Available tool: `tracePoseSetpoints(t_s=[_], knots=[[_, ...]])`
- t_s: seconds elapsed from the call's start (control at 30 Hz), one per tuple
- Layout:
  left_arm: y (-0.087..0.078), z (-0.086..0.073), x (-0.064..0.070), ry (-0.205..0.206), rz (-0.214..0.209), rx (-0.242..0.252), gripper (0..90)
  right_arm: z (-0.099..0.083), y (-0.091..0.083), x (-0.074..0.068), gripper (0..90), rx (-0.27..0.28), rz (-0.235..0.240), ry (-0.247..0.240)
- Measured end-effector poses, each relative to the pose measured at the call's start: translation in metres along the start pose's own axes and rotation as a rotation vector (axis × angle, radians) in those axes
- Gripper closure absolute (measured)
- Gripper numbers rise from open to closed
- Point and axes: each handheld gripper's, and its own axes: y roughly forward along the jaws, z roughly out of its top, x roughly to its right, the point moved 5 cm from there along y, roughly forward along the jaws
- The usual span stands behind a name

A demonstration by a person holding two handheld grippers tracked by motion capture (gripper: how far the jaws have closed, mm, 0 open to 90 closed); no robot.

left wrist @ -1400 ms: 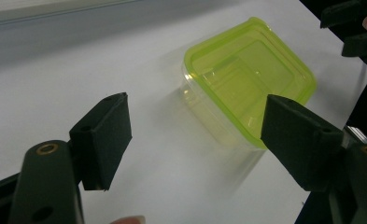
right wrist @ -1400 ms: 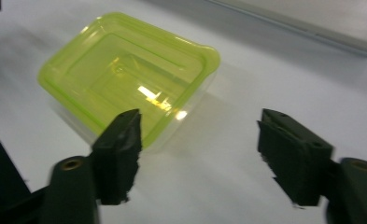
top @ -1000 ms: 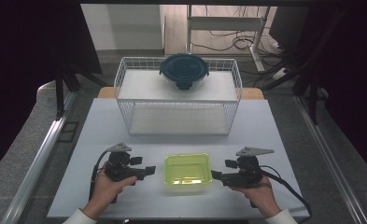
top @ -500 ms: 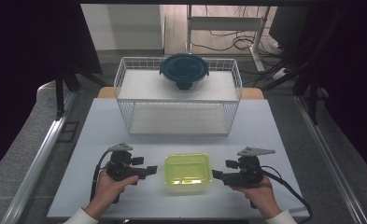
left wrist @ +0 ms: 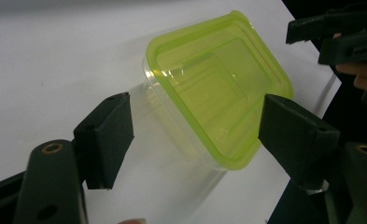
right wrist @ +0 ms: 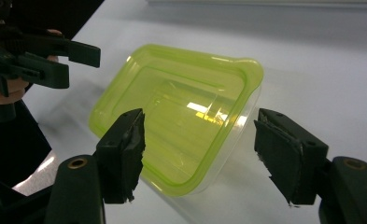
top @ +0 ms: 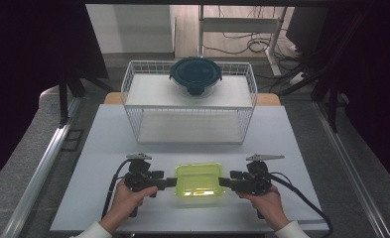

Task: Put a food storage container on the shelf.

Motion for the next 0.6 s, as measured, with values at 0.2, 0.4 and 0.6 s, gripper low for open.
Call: tracePoseSetpoints(t_s=[0.2,0.4,0.6], knots=[[0.008,0.002,-0.004,-0.063,-0.044,-0.023,30.3,-0.001,0.011,0.006,35.3,-0.031,-0.027,0.012],[0.018,0.001,-0.012,-0.113,-0.065,-0.042,36.1,-0.001,0.018,0.011,37.1,-0.049,-0.038,0.023],[0.024,-0.001,-0.012,-0.126,-0.114,-0.058,48.2,-0.003,0.026,0.013,42.9,-0.071,-0.016,0.051]])
